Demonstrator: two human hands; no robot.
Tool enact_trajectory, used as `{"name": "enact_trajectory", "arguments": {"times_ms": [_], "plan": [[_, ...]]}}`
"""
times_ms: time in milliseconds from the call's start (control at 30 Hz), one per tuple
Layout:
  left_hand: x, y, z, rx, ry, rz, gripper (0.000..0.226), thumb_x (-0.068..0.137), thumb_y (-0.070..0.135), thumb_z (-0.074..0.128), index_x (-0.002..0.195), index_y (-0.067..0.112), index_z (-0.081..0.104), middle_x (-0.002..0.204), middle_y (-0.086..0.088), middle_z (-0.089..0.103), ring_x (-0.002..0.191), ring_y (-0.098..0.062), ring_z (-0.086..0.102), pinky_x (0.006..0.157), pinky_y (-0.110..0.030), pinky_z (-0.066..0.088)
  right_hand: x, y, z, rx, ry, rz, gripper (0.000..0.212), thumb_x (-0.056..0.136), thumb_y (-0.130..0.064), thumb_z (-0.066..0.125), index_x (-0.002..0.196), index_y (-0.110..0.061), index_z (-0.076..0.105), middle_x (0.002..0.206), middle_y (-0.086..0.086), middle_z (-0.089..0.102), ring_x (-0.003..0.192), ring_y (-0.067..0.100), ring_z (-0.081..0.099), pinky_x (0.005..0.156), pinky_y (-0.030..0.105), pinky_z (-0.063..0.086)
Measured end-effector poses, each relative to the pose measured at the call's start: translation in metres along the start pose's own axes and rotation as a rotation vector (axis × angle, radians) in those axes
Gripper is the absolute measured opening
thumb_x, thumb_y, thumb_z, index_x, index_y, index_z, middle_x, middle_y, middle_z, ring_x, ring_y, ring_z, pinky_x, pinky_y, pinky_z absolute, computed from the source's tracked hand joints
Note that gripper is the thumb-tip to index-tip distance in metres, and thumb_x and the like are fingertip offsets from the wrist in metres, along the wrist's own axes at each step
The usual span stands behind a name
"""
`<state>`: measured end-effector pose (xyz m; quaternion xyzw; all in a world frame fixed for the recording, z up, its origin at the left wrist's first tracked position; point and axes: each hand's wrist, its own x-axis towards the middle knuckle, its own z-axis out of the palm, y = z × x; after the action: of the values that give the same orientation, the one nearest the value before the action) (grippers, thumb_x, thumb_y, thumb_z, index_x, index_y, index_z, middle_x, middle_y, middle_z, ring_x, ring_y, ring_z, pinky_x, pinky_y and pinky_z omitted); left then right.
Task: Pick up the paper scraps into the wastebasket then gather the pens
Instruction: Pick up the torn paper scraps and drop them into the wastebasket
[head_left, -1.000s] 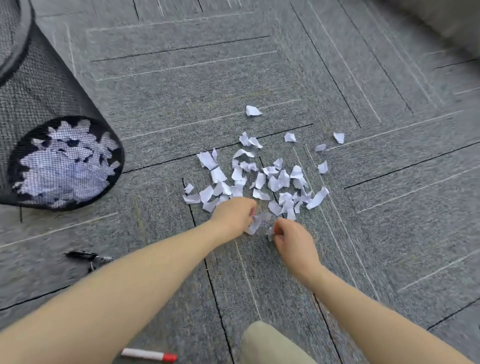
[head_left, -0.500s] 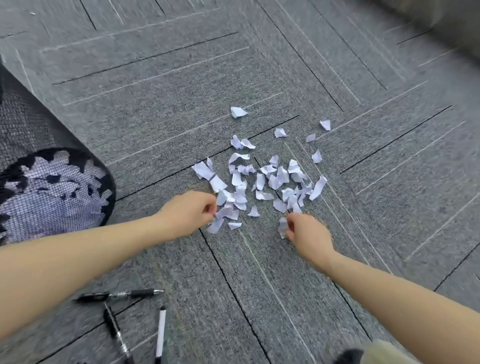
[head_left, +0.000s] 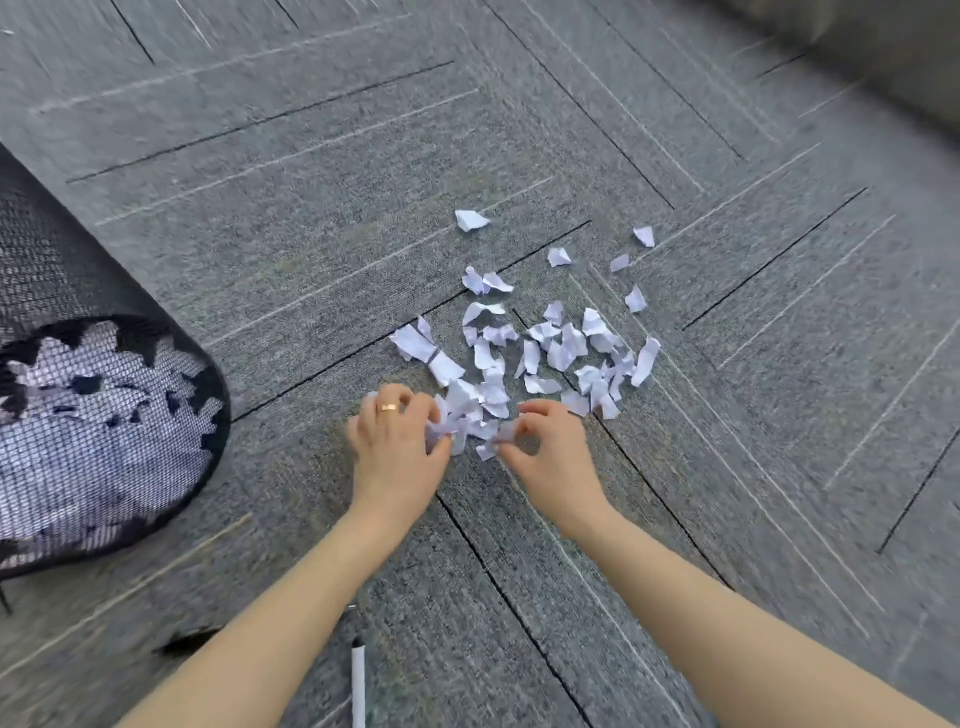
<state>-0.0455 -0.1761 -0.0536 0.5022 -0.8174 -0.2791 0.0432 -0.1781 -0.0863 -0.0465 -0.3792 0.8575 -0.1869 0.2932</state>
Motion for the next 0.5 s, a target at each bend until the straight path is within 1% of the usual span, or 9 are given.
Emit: {"name": "enact_trajectory", "arguments": {"times_ms": [33, 100, 133, 200, 267, 333, 367, 433, 500], "plan": [[-0.003, 0.0, 0.001, 0.02, -0.003, 0.026, 0.03, 0.086, 0.036, 0.058, 0.111, 0.021, 0.053, 0.125, -0.001, 0.038, 0.124, -0.021, 0.03, 0.107, -0.04, 0.019, 0.003, -0.001, 0.007, -0.026, 0.033, 0.005, 0.012, 0.083, -0.029, 0.065, 0.084, -0.016, 0.064, 0.12, -0.004, 0.049, 0.117, 0.015, 0.04, 0.097, 0.028, 0.033], [-0.005, -0.003, 0.004, 0.06, -0.053, 0.089, 0.053, 0.085, 0.045, 0.054, 0.13, 0.024, 0.037, 0.146, -0.004, 0.017, 0.138, -0.023, 0.006, 0.114, -0.045, 0.001, 0.006, -0.006, 0.016, -0.057, 0.089, 0.018, 0.011, 0.084, -0.026, 0.064, 0.084, -0.017, 0.059, 0.122, -0.004, 0.048, 0.114, 0.017, 0.04, 0.095, 0.032, 0.038], [-0.003, -0.005, 0.006, 0.077, -0.105, 0.105, 0.064, 0.085, 0.05, 0.052, 0.139, 0.026, 0.025, 0.151, -0.004, 0.004, 0.14, -0.024, -0.006, 0.113, -0.045, -0.008, 0.006, -0.008, 0.02, -0.058, 0.106, 0.027, 0.012, 0.083, -0.026, 0.064, 0.087, -0.017, 0.057, 0.121, -0.004, 0.048, 0.111, 0.018, 0.042, 0.094, 0.033, 0.039], [0.001, -0.008, 0.014, 0.101, -0.192, 0.114, 0.08, 0.085, 0.056, 0.048, 0.147, 0.028, 0.005, 0.155, -0.003, -0.012, 0.142, -0.024, -0.017, 0.112, -0.045, -0.014, 0.006, -0.011, 0.024, -0.006, 0.136, 0.05, 0.019, 0.083, -0.024, 0.065, 0.097, -0.016, 0.054, 0.114, -0.003, 0.048, 0.104, 0.018, 0.046, 0.091, 0.034, 0.042], [0.001, -0.008, 0.023, 0.14, -0.211, 0.138, 0.082, 0.087, 0.055, 0.047, 0.148, 0.027, 0.001, 0.157, -0.005, -0.007, 0.145, -0.026, -0.009, 0.114, -0.048, -0.008, 0.005, -0.015, 0.024, 0.076, 0.137, 0.073, 0.031, 0.084, -0.022, 0.065, 0.11, -0.017, 0.049, 0.111, -0.002, 0.048, 0.1, 0.015, 0.047, 0.091, 0.034, 0.043], [0.001, -0.011, 0.034, 0.192, -0.09, 0.233, 0.081, 0.081, 0.053, 0.059, 0.146, 0.022, 0.022, 0.152, -0.011, 0.022, 0.139, -0.029, 0.018, 0.113, -0.05, 0.015, 0.005, -0.019, 0.021, 0.163, 0.102, 0.077, 0.039, 0.085, -0.021, 0.064, 0.119, -0.017, 0.046, 0.112, -0.002, 0.047, 0.098, 0.012, 0.048, 0.089, 0.026, 0.043], [0.002, -0.013, 0.04, 0.224, -0.024, 0.286, 0.079, 0.074, 0.052, 0.066, 0.139, 0.02, 0.035, 0.143, -0.01, 0.036, 0.129, -0.029, 0.03, 0.105, -0.049, 0.027, 0.006, -0.02, 0.018, 0.196, 0.078, 0.075, 0.038, 0.086, -0.019, 0.062, 0.12, -0.017, 0.046, 0.11, -0.003, 0.047, 0.094, 0.009, 0.049, 0.083, 0.019, 0.042], [0.006, -0.019, 0.048, 0.263, 0.098, 0.385, 0.071, 0.067, 0.052, 0.068, 0.126, 0.022, 0.044, 0.125, -0.006, 0.041, 0.109, -0.024, 0.039, 0.087, -0.04, 0.029, 0.008, -0.021, 0.017, 0.188, 0.044, 0.055, 0.027, 0.088, -0.019, 0.059, 0.113, -0.016, 0.052, 0.101, -0.004, 0.05, 0.081, 0.005, 0.048, 0.066, 0.011, 0.037], [0.013, -0.021, 0.046, 0.288, 0.179, 0.45, 0.056, 0.071, 0.051, 0.06, 0.116, 0.022, 0.046, 0.115, -0.005, 0.045, 0.098, -0.022, 0.042, 0.079, -0.036, 0.031, 0.011, -0.018, 0.018, 0.15, 0.052, 0.023, 0.01, 0.088, -0.019, 0.058, 0.098, -0.017, 0.06, 0.09, -0.004, 0.056, 0.075, 0.006, 0.047, 0.06, 0.016, 0.033]]}}
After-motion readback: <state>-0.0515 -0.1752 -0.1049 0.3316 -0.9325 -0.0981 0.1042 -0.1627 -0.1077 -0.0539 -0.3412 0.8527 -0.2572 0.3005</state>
